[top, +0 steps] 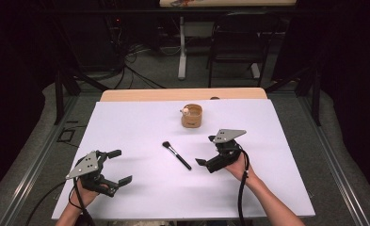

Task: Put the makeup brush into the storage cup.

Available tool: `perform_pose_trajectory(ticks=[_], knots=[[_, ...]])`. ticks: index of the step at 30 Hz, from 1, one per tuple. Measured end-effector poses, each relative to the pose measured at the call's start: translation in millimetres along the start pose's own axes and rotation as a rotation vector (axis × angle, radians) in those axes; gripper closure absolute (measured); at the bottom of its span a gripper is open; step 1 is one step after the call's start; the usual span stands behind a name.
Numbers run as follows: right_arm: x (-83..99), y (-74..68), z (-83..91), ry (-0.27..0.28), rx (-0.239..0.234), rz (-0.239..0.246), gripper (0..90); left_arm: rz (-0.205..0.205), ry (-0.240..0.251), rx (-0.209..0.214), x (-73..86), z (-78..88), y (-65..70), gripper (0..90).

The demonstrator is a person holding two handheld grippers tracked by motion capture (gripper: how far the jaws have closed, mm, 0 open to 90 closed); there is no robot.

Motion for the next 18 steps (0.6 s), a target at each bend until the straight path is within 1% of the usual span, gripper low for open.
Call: perform_pose_trajectory(ticks=[9, 18], knots=[[-3.5, 1.2, -11.0, -0.012, -0.017, -0.001, 0.0, 0.002, -0.002, 0.006, 0.3, -0.5, 0.9, 0.2], [-7.8, 4.6, -18.6, -0.013, -0.02, -0.004, 0.0, 0.002, -0.001, 0.008, 0.1, -0.5, 1.4, 0.2]])
Point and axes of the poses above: each handheld gripper's, and its own axes: z roughly backward along the jaws, x roughly out of its underside, y roughly to its right, the point moved 10 cm from there along -z, roughly forward along the jaws, and after that the axes turned 7 degrees about -x, right-handed, at the moved point
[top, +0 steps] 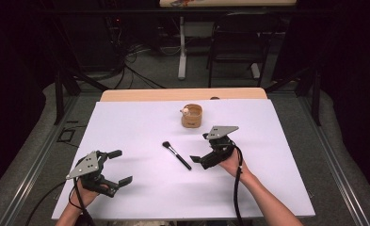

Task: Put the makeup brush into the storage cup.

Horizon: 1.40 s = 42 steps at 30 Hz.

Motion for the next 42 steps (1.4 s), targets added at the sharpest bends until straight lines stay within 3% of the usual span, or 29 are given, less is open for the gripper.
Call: perform_pose_trajectory(ticks=[12, 18, 29, 35, 39, 42], knots=[[-5.4, 2.1, -15.1, -0.029, -0.001, -0.04, 0.0, -0.008, 0.001, 0.003, -0.3, 0.2, 0.7, 0.2], [-6.1, 4.8, -21.5, -0.073, 0.003, -0.076, 0.0, -0.012, -0.004, -0.001, -0.2, 0.0, 0.7, 0.2], [-6.2, 0.9, -36.7, -0.143, -0.031, -0.105, 0.0, -0.014, -0.001, 0.001, -0.5, -0.2, 1.2, 0.2], [-5.7, 0.1, -47.3, -0.201, -0.042, -0.128, 0.0, -0.011, -0.001, 0.002, -0.6, 0.0, 1.6, 0.2], [-4.2, 0.0, -53.8, -0.268, -0.031, -0.131, 0.0, -0.011, -0.003, 0.004, -0.4, -0.2, 2.1, 0.2], [-4.2, 0.8, -55.9, -0.288, -0.024, -0.133, 0.0, -0.013, -0.001, 0.005, -0.7, -0.1, 2.1, 0.2]])
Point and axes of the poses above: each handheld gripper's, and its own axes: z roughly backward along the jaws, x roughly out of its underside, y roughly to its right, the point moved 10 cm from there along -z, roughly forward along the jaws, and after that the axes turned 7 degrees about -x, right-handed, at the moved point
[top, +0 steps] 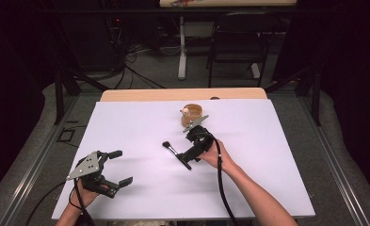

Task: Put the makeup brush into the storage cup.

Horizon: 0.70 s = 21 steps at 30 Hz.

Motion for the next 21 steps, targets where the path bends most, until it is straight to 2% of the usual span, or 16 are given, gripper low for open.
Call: perform_pose_trajectory(ticks=[4, 6, 7, 10, 11, 21], knots=[[-0.8, 1.0, -4.5, -0.059, 0.02, -0.006, 3.8, 0.002, -0.002, 0.0, 0.2, -0.2, 0.1, 0.2], [-0.5, 0.4, -8.0, -0.115, 0.036, -0.018, 10.9, 0.002, -0.003, -0.001, 0.4, -0.1, -0.1, 0.2], [-0.5, 0.4, -8.0, -0.115, 0.036, -0.018, 10.9, 0.002, -0.003, -0.001, 0.4, -0.1, -0.1, 0.2], [1.4, -0.5, -12.0, -0.183, 0.046, -0.017, 14.8, 0.002, -0.003, 0.0, 0.3, 0.0, 0.0, 0.2], [2.1, -1.4, -14.0, -0.222, 0.052, -0.017, 18.3, 0.003, -0.002, 0.0, 0.3, -0.1, 0.1, 0.2], [-2.4, 1.4, -20.1, -0.304, 0.105, -0.044, 36.2, 0.002, -0.001, 0.002, 0.1, 0.1, 0.3, 0.2]])
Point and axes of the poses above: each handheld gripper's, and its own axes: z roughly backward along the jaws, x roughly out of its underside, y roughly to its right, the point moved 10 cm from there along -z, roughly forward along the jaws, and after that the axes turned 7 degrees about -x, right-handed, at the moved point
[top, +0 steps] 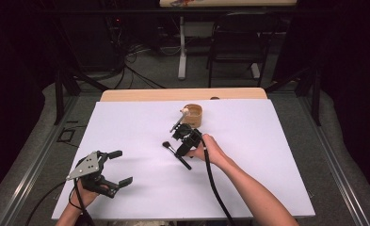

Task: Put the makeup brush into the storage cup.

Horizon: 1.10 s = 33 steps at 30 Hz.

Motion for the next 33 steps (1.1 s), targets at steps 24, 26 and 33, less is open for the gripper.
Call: perform_pose_trajectory(ticks=[24, 26, 33], knots=[[0.9, -8.4, -15.2, -0.073, -0.003, -0.075, 66.8, -0.005, 0.002, -0.001, -0.4, 0.0, 0.3, 0.2], [1.9, -9.1, -15.9, -0.089, 0.0, -0.072, 68.2, -0.006, 0.0, 0.0, -0.3, 0.1, 0.4, 0.2], [2.8, -8.8, -20.0, -0.104, 0.013, -0.072, 71.9, -0.006, 0.0, 0.0, -0.2, 0.2, 0.2, 0.2]])
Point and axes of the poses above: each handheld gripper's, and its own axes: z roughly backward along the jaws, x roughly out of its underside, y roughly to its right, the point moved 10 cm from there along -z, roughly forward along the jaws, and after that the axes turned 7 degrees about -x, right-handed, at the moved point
